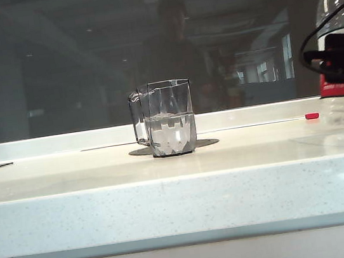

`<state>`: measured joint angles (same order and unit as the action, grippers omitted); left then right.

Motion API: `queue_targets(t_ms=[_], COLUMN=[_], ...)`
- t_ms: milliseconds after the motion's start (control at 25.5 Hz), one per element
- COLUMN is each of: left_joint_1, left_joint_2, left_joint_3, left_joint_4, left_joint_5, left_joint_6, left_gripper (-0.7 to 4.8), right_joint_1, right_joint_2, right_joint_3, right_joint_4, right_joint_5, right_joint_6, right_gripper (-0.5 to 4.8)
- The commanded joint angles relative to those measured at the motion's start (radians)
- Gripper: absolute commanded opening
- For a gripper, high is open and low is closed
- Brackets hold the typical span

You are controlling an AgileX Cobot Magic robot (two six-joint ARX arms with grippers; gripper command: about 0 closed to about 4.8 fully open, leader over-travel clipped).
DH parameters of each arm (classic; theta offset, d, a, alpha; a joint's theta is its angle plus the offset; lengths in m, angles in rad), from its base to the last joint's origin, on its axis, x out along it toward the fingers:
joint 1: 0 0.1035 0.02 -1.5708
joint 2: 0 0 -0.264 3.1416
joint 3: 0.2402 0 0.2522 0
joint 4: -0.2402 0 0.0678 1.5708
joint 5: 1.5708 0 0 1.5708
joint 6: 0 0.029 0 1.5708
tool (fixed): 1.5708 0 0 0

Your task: Pick up the mineral water bottle on the table and pour water into the mug until it's half full.

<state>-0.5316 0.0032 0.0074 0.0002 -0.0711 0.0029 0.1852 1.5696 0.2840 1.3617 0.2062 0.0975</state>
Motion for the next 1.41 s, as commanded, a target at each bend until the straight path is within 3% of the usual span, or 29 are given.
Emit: queue_targets(t_ms=[39,509,627,744,940,1096,1253,1410], left_joint_1=[0.0,0.0,0.0,0.0,0.0,0.0,0.0,0.0], left_joint_2=[0.0,0.0,0.0,0.0,0.0,0.0,0.0,0.0], left_joint_3=[0.003,0.003,0.003,0.003,0.003,0.003,0.003,0.003], left_joint_4=[0.008,0.008,0.008,0.008,0.008,0.008,0.008,0.008], left_joint_5=[0.004,0.004,0.004,0.004,0.004,0.004,0.004,0.004], left_joint_6=[-0.003,-0.003,-0.003,-0.003,-0.003,-0.003,-0.003,-0.003], left_gripper=[-0.04,-0.04,-0.04,-0.04,-0.04,-0.04,-0.04,-0.04], right_joint_1=[0.001,0.001,0.001,0.001,0.001,0.002,0.002,0.002], right_joint_2=[0.028,0.098,0.098,0.098,0.097,0.096,0.095,0.065], right_joint_3=[0.029,0.069,0.061,0.045,0.016,-0.004,-0.016,-0.043], right_joint_4=[0.042,0.042,0.041,0.039,0.042,0.044,0.047,0.049], right_joint_5=[-0.029,-0.077,-0.077,-0.066,-0.068,-0.071,-0.071,-0.075], right_joint_6=[0.005,0.007,0.005,-0.016,-0.019,-0.019,-0.018,0.042], right_gripper=[2.02,2.04,2.84,2.86,3.99,4.16,4.79,4.79])
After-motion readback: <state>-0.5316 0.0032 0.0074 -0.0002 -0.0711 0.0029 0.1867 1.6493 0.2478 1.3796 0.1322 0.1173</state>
